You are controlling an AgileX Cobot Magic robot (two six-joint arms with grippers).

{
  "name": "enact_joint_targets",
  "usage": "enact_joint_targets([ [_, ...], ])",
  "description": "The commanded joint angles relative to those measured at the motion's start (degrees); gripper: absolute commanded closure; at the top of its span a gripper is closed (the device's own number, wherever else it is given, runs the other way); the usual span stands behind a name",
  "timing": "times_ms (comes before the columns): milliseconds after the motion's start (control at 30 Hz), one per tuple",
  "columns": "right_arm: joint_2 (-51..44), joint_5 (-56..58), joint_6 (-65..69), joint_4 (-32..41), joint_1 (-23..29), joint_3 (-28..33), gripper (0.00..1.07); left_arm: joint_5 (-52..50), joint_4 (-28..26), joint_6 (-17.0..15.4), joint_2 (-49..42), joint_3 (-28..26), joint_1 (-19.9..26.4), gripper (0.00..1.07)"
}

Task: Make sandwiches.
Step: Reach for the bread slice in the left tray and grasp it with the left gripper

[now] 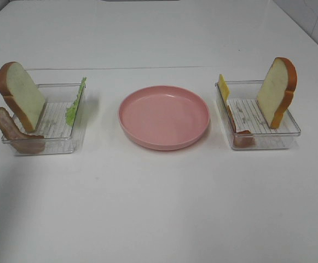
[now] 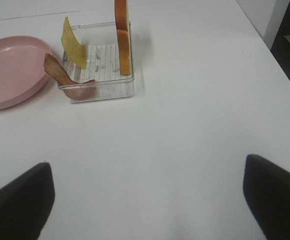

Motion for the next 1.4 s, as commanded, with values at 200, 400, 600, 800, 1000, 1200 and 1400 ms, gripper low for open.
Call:
enact_joint_targets([
  [200,-1.78,-0.4,-0.06,-0.46,-0.06,0.0,0.11,5.73,-3.55,1.95,25.55,-21.14,-0.29,0.12],
  [400,-1.78,-0.4,-0.06,-0.46,-0.06,0.0,0.11,5.73,-8.08,2.29,43.37,-34.03,-0.29,0.12],
  [600,-1.78,-0.4,-0.06,-0.46,-0.06,0.0,0.11,5.61,-10.54,2.98,53.63,-40.16,-0.63,0.12],
  [800,-1.78,-0.4,-0.06,-0.46,-0.06,0.0,0.11,3.55,-10.66,4.35,60.39,-42.06,-3.5,0.12],
  [1000,-1.78,-0.4,-0.06,-0.46,-0.06,0.0,0.11,1.72,-10.66,3.09,64.29,-42.11,-4.3,0.12],
  [1200,-1.78,-0.4,-0.06,-0.46,-0.06,0.0,0.11,1.55,-10.6,3.32,66.69,-42.69,-4.3,0.21],
  [1400,-1.78,-0.4,-0.06,-0.46,-0.06,0.0,0.11,-1.03,-7.56,2.86,66.23,-44.18,-4.3,1.07],
])
